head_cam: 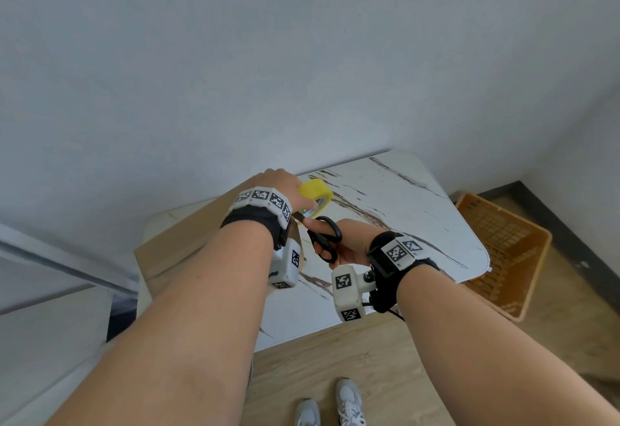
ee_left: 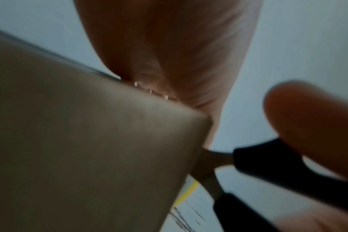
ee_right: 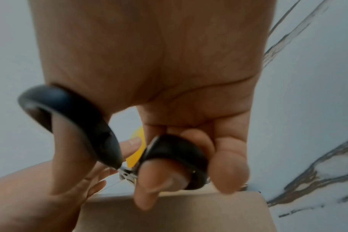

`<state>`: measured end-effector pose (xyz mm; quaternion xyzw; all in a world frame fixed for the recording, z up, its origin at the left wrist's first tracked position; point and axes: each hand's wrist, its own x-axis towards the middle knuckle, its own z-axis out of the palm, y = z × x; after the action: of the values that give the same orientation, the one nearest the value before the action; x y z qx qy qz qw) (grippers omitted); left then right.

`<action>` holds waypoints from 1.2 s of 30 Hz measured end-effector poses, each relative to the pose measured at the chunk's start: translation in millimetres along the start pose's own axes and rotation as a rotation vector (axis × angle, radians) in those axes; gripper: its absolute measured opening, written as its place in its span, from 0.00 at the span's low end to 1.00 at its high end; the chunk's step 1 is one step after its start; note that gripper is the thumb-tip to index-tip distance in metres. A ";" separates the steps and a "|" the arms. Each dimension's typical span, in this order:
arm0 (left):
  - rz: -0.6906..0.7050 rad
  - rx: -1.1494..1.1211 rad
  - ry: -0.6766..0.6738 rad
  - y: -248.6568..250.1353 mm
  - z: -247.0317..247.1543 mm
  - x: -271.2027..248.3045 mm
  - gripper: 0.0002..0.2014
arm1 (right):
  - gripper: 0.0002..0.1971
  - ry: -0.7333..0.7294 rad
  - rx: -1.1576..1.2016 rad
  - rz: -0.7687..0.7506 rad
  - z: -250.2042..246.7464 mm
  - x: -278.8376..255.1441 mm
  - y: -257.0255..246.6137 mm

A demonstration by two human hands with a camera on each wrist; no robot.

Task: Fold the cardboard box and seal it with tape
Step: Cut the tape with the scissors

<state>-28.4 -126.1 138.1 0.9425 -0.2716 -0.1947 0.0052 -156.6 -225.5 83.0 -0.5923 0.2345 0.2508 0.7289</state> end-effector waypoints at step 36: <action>-0.057 -0.647 0.331 -8.9 22.5 -1.2 0.14 | 0.24 0.182 -1.142 0.203 -24.0 1.0 3.9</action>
<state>-33.1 -115.8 116.7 0.9181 -0.1649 -0.1156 0.3413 -159.5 -248.3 74.9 -0.8850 0.1793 0.3540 0.2435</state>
